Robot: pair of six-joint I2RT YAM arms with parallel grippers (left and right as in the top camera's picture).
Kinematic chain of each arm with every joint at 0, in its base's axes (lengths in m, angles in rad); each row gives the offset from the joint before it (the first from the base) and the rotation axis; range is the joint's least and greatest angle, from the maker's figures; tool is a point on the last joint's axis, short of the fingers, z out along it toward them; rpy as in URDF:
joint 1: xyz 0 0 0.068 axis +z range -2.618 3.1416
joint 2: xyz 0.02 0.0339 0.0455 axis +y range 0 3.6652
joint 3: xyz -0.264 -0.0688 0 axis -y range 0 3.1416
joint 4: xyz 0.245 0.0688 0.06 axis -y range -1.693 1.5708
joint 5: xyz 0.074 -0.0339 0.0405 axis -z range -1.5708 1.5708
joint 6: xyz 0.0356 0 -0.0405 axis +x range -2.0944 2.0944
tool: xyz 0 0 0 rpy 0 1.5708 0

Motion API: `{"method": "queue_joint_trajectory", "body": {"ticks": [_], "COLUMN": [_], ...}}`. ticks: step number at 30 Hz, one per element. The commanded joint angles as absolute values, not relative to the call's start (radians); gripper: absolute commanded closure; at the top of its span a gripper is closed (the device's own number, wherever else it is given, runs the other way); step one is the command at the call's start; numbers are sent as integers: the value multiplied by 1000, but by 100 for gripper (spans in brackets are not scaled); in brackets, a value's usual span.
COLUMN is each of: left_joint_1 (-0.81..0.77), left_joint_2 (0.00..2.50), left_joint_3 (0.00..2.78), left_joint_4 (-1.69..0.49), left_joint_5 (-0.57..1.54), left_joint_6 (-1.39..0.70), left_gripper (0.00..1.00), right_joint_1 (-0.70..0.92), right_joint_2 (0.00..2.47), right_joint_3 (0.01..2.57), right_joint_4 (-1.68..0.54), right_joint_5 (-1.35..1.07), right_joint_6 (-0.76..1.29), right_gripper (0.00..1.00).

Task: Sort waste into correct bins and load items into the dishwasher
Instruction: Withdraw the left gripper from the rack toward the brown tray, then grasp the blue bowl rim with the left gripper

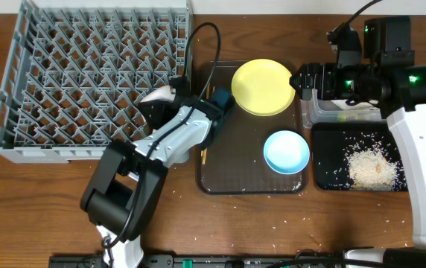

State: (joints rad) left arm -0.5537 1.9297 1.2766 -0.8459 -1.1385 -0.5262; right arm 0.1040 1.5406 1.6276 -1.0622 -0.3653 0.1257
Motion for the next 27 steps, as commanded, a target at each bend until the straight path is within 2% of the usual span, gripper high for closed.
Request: {"method": "queue_joint_trajectory", "body": {"ticks": [1,4,10,17,27], "left_joint_1": [-553,-553,-553,-553,-553], "left_joint_2": [1891,1837,1665,1598,1599], "left_joint_3": [1272,1277,1281,1281,1281], "left_joint_4": [-833,-832,-822,-809,-700], "left_joint_5": [-928,-867,-650,-481,-374], "left_joint_6": [-529,-508,-498,-498,-411], "left_gripper": [57,55,38,24,21], "right_joint_1": [106,106,106,106,106], "right_joint_2": [1541,1541,1541,1541,1541], "right_joint_3": [1633,1633,1633,1633,1633], "right_joint_4": [-1063,-1063,-1063,-1063,-1063], "right_joint_5": [-363,-363,-363,-363,-363], "right_joint_6": [126,126,126,126,126], "right_gripper": [1,1,1,1,1]}}
